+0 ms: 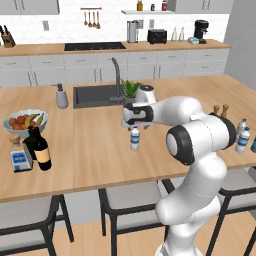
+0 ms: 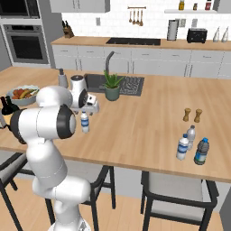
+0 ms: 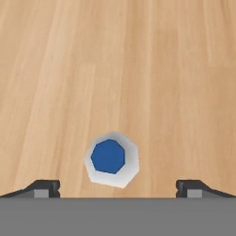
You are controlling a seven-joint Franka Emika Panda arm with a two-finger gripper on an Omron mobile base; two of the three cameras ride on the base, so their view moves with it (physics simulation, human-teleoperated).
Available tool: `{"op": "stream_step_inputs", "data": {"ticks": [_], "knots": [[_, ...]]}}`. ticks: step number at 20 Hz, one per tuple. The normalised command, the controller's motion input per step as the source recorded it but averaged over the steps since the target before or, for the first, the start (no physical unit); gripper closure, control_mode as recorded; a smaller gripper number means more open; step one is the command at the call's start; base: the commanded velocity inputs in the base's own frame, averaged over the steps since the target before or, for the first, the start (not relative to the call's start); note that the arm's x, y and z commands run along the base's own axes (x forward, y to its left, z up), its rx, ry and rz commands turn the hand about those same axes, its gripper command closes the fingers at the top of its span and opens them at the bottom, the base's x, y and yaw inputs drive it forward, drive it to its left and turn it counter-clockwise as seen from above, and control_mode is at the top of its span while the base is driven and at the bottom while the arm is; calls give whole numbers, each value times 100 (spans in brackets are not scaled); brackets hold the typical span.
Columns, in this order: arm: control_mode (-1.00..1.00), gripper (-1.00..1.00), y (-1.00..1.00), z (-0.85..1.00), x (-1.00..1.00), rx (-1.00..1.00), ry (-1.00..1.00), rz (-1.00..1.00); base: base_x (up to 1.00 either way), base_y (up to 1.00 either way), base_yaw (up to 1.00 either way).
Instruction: Move the plastic bottles in the middle to the plastics group, and the glass bottles in the middle to the glass group.
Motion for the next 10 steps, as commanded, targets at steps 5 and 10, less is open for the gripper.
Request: {"op": "stream_step_inputs", "data": {"ticks": [5, 10], "knots": [[-100, -100, 6, -9, 0, 0, 0, 10, 0, 0, 0], [-100, -100, -1, -5, 11, 0, -2, 3, 0, 0, 0]]}}
